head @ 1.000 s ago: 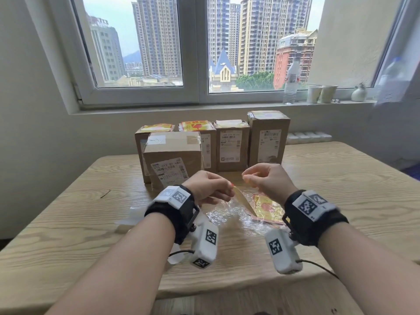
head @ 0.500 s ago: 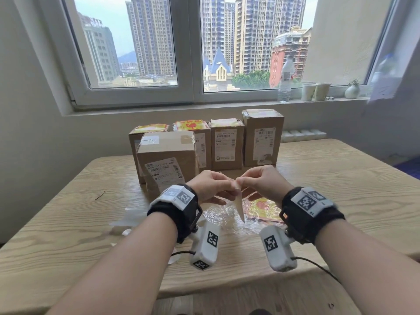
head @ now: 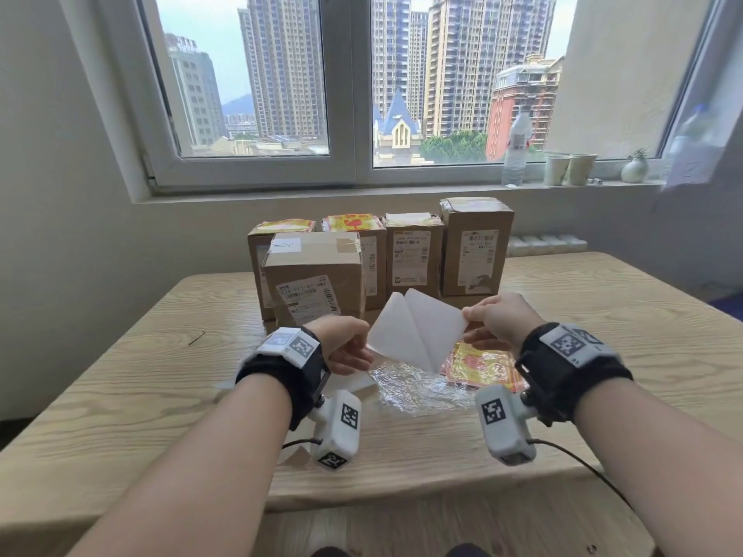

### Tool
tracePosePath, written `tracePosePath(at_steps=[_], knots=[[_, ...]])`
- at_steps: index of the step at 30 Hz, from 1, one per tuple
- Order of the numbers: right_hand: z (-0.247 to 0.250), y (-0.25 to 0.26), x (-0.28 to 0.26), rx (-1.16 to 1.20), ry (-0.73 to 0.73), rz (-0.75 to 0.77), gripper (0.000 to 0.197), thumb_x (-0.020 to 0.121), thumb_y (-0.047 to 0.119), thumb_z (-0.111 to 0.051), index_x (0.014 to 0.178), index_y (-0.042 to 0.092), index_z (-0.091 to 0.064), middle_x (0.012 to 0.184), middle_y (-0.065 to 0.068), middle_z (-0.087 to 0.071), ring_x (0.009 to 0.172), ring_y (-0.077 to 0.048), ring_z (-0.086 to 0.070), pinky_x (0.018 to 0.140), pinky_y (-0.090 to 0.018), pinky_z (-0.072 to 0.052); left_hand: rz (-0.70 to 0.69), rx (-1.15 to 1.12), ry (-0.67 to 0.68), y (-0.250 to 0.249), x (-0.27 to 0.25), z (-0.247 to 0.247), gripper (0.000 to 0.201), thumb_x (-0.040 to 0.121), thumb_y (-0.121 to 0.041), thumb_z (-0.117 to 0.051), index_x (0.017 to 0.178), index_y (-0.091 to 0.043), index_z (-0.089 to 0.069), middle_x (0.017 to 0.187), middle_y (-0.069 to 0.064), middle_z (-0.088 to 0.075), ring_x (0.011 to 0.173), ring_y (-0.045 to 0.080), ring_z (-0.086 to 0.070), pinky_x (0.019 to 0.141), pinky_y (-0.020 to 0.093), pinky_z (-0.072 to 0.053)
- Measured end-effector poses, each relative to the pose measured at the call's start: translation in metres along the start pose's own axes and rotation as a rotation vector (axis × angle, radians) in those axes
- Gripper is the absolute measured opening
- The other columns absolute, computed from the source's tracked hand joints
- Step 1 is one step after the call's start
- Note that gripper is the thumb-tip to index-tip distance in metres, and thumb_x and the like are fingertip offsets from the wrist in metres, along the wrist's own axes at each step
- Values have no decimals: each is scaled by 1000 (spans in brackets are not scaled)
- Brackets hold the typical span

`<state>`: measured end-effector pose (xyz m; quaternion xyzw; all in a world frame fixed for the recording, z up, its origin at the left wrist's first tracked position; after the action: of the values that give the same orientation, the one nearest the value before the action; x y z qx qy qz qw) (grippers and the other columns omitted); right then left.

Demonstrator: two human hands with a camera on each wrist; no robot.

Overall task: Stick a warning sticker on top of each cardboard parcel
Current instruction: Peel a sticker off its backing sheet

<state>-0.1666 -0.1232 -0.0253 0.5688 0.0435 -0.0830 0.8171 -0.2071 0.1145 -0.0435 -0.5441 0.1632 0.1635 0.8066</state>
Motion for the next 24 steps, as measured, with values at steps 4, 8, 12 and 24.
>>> tracePosePath(at_steps=[4, 8, 12, 24], knots=[[4, 0, -4, 33, -48, -106, 12, 95, 3, -53, 102, -5, -60, 76, -19, -63, 59, -24, -63, 48, -29, -55, 65, 70, -78, 16, -6, 21, 12, 82, -5, -48, 73, -6, -56, 64, 7, -66, 42, 11, -57, 42, 14, -37], [8, 2, -7, 126, -94, -126, 12, 94, -2, -52, 105, -3, -57, 75, -24, -61, 60, -27, -64, 35, -26, -52, 72, 72, -137, 29, -11, 38, 19, 85, 2, -39, 68, -3, -49, 63, 12, -52, 23, 11, -46, 28, 9, -27], [11, 5, -3, 120, -163, -41, 16, 93, -1, -54, 108, 0, -61, 98, -27, -66, 67, -28, -70, 58, -31, -60, 96, 87, -221, 45, -7, 51, 21, 83, 5, -38, 64, -3, -44, 61, 12, -44, 27, 15, -43, 29, 8, -27], [4, 22, -8, 72, -165, 136, 9, 96, 12, -54, 99, 8, -62, 97, -16, -68, 66, -22, -72, 60, -30, -58, 63, 301, -304, 40, 2, 54, 2, 74, -5, -64, 73, -3, -65, 57, 7, -61, 44, 15, -52, 49, 18, -43]])
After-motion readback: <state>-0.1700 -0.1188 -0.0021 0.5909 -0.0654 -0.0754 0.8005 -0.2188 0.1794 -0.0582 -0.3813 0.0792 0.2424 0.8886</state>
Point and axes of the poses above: each hand's wrist, its own x-axis towards the middle knuckle, its own z-axis out of the back of the hand, y = z × x, the point moved 6 cm from there along x, towards the middle knuckle
